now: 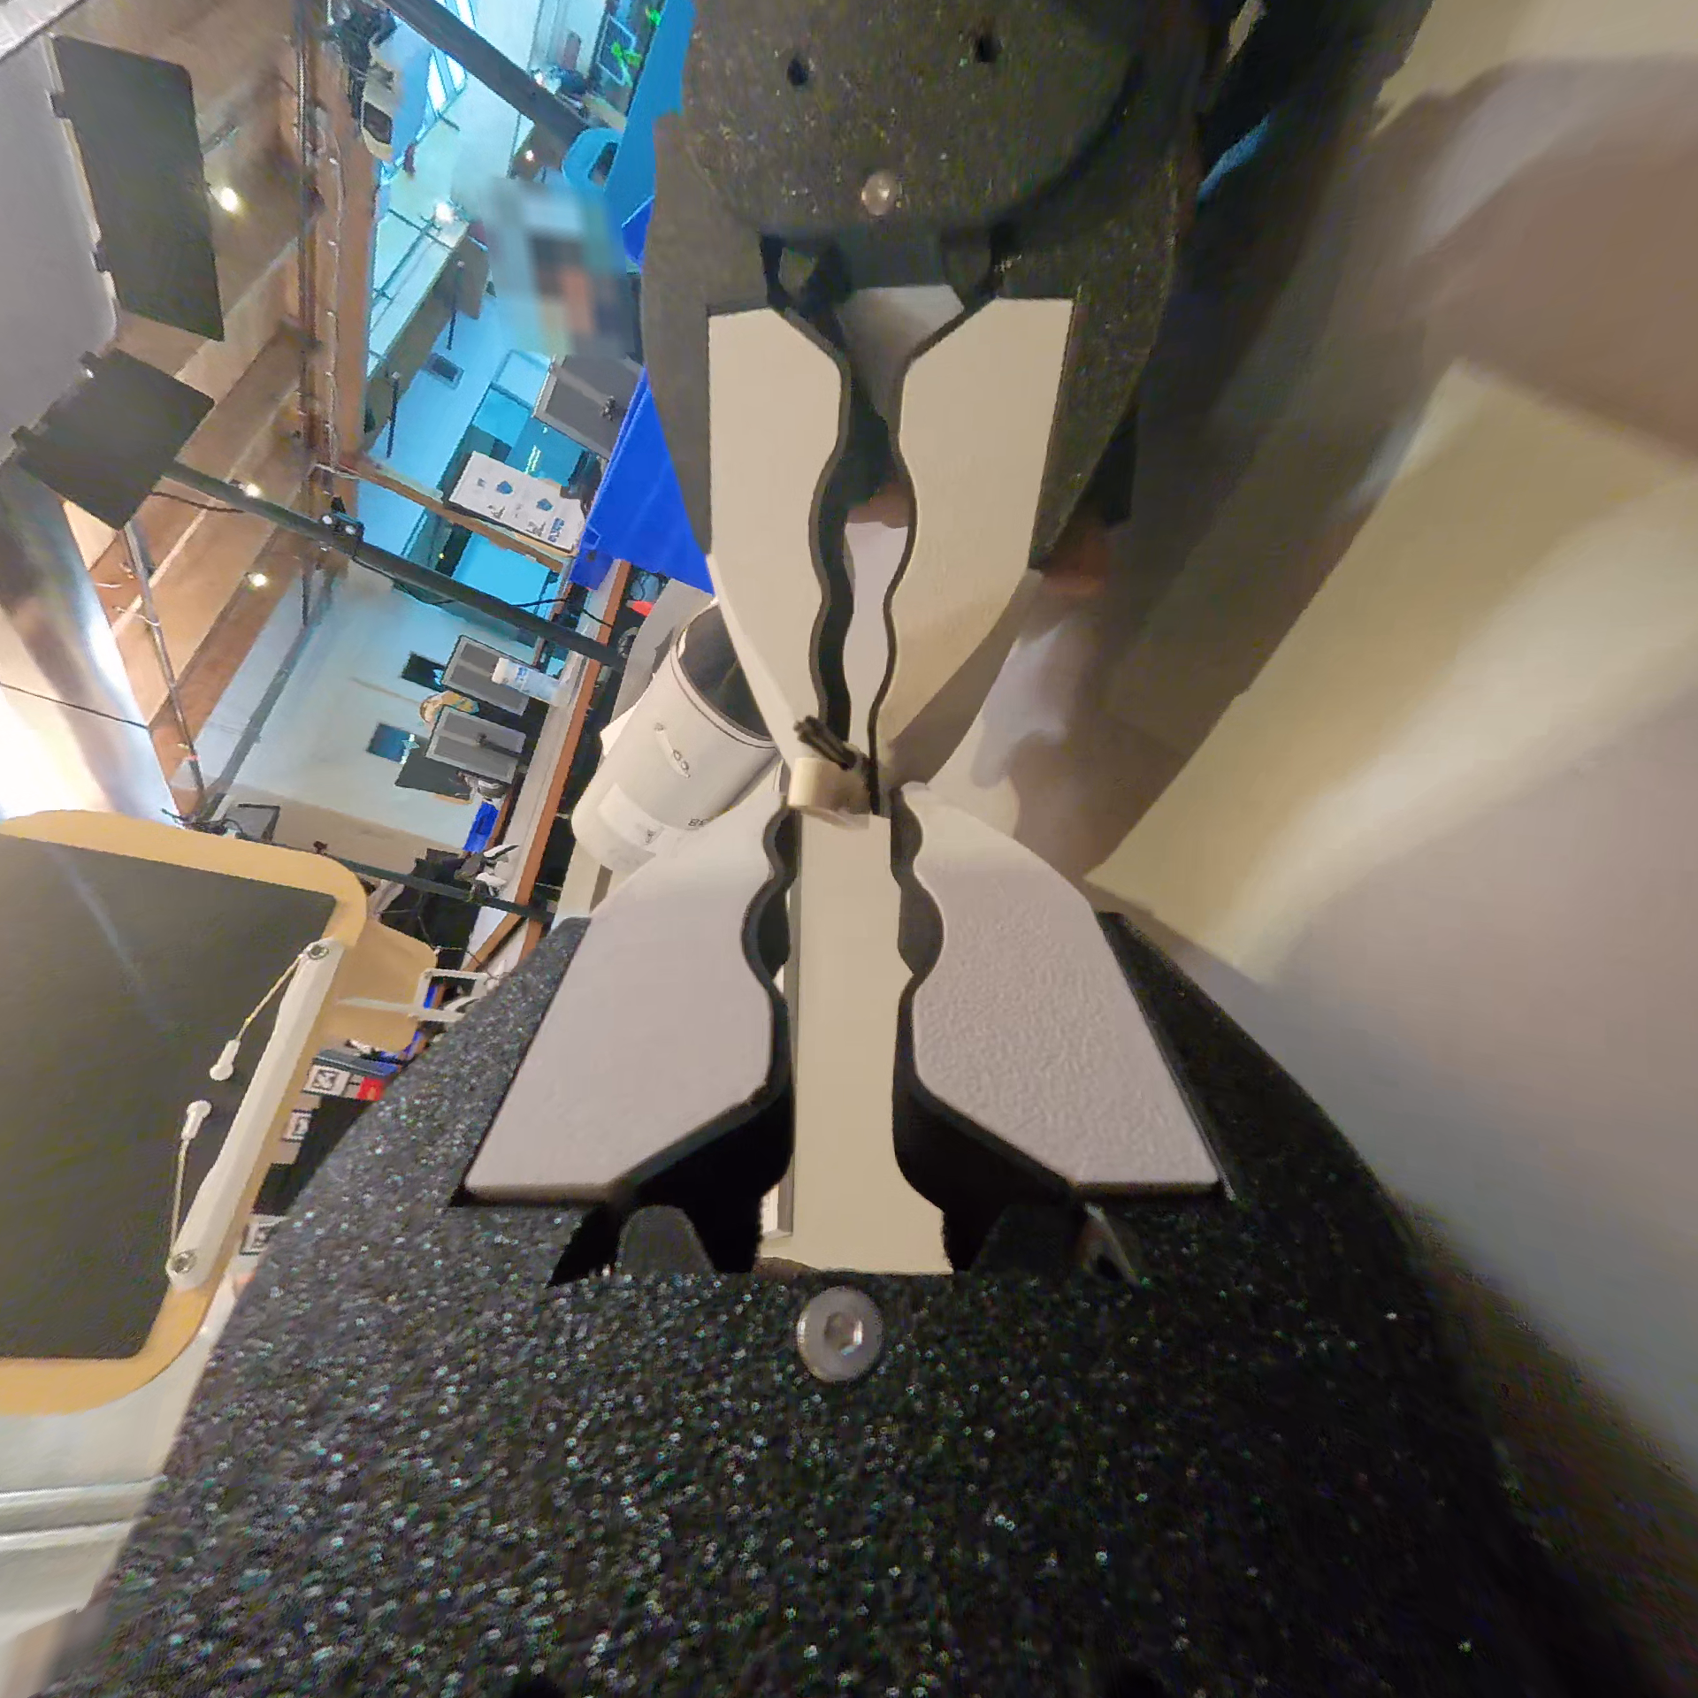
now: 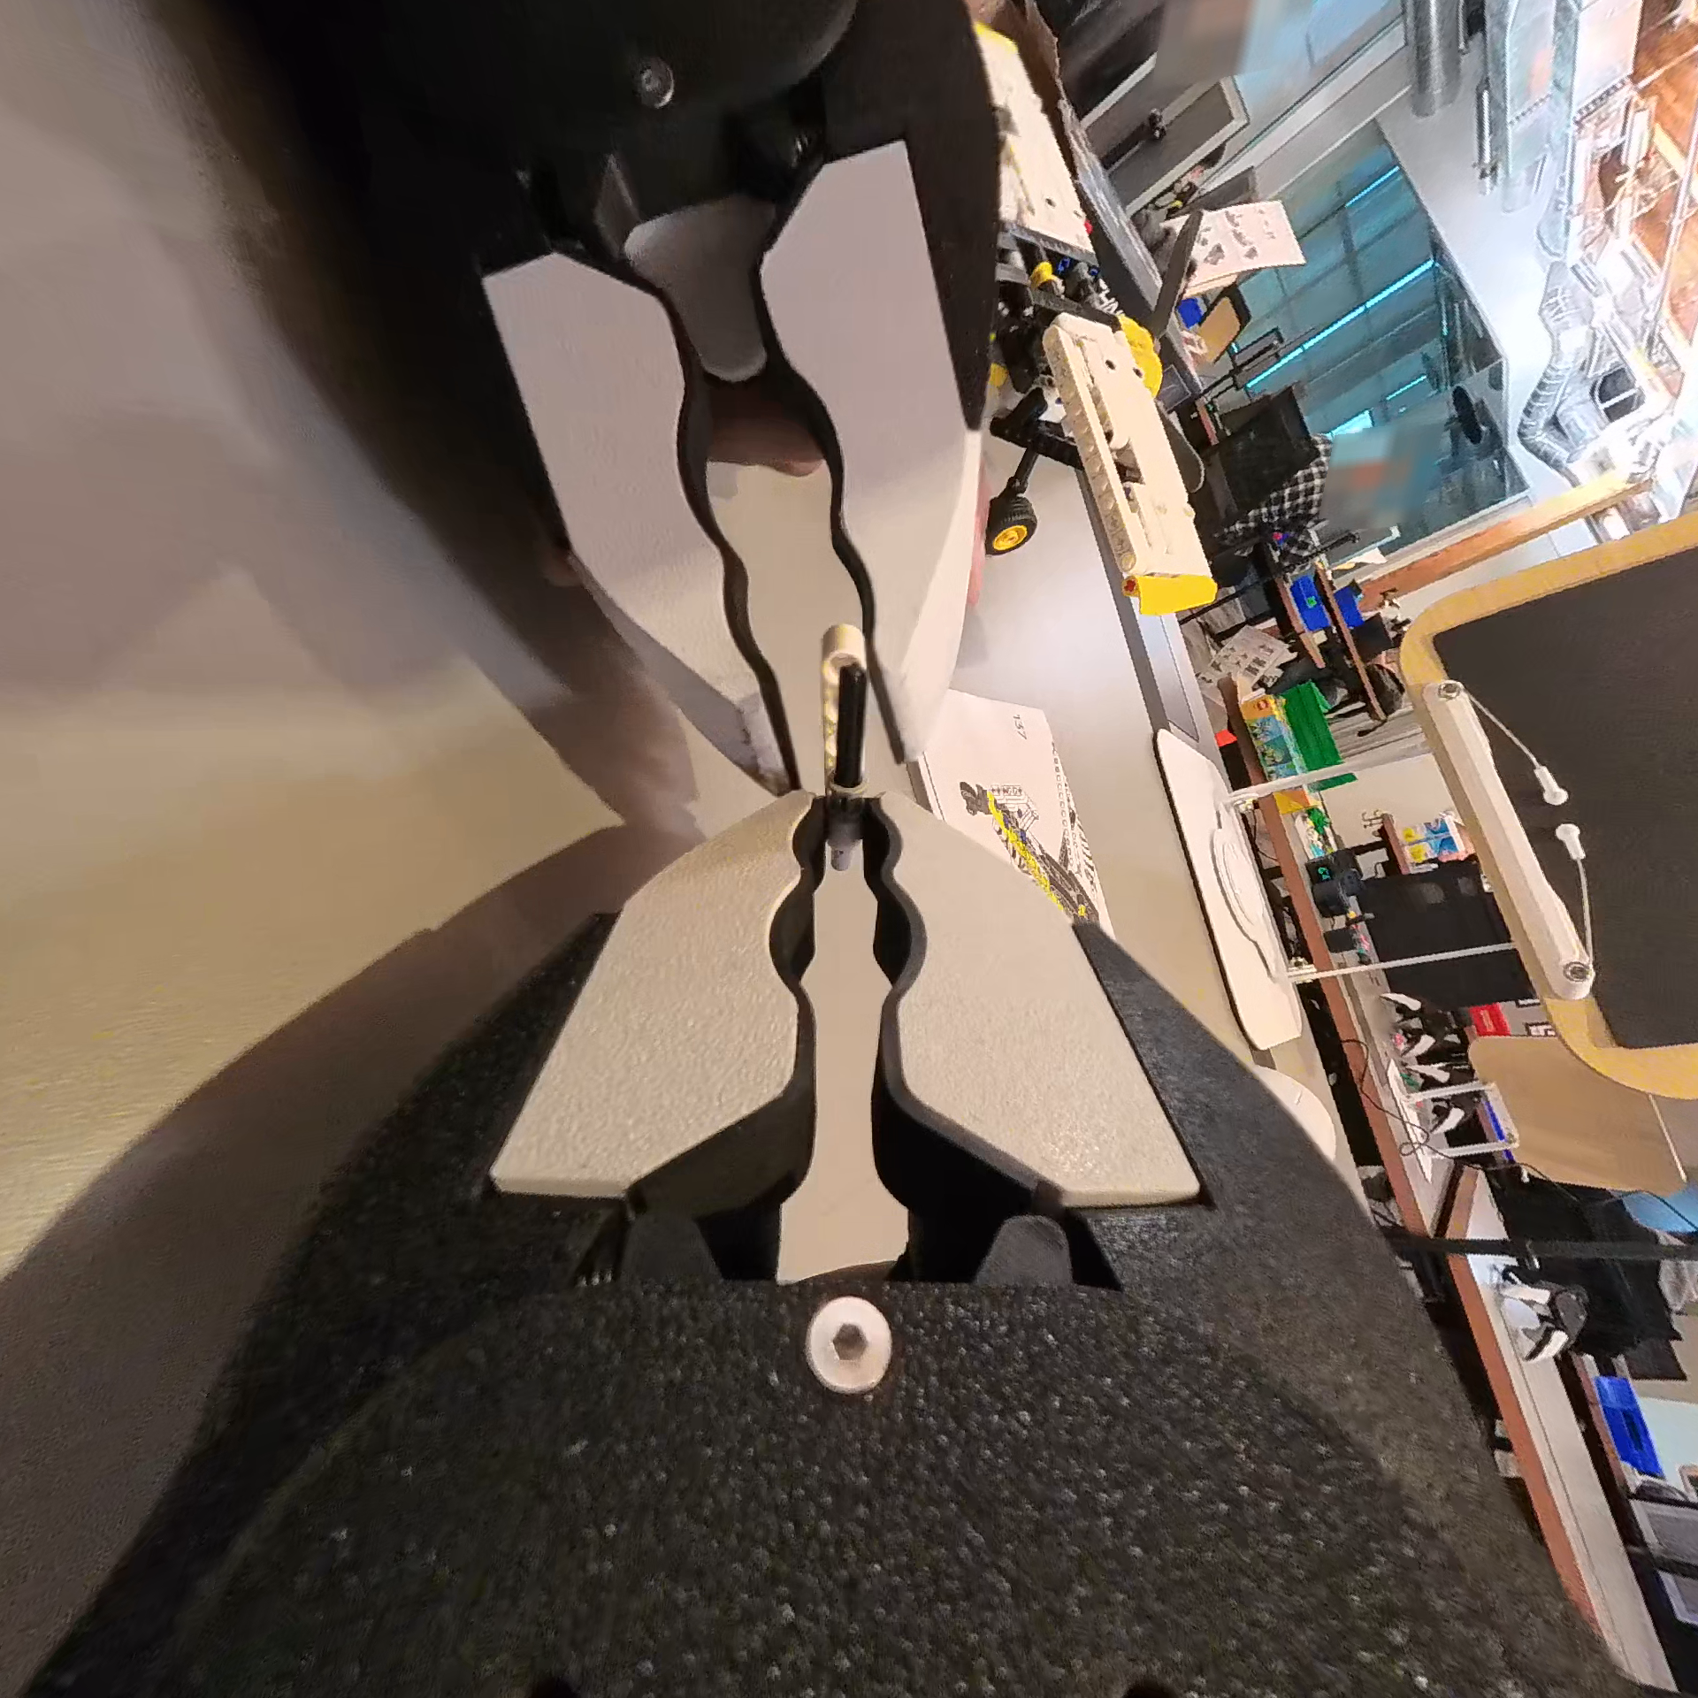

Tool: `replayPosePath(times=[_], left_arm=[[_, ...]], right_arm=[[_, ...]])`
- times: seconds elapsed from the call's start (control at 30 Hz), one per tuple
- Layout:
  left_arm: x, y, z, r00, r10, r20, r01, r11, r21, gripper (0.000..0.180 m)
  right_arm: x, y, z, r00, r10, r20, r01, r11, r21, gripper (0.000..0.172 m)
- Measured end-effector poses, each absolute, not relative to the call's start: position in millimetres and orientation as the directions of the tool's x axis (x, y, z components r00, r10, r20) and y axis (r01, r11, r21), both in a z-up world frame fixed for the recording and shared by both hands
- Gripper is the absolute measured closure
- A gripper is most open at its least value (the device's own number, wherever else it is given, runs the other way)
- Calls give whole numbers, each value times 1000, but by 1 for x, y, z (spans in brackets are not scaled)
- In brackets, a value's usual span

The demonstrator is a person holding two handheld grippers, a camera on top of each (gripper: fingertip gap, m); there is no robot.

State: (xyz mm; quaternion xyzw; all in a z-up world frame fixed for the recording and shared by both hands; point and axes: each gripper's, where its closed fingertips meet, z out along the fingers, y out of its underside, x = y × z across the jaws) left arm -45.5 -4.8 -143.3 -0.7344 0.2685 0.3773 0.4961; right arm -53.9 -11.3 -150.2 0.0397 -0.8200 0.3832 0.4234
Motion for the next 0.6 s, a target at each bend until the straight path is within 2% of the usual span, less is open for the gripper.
replayPosePath(times=[0.23, 0.47, 0.6], left_arm=[[-45, 0, -148, 396, -45, -917, -849, -397, -347, 163], [-49, -1, -151, 301, -97, -949, -883, -404, -239, 160], [-50, 0, -156, 193, -154, -969, -904, -411, -114, 158]], right_arm=[[-56, -8, -154, -650, 251, 717, -365, 725, -585, 164], [-56, -7, -157, -655, 239, 717, -354, 741, -571, 164], [-57, -8, -159, -638, 206, 742, -363, 770, -525, 164]])
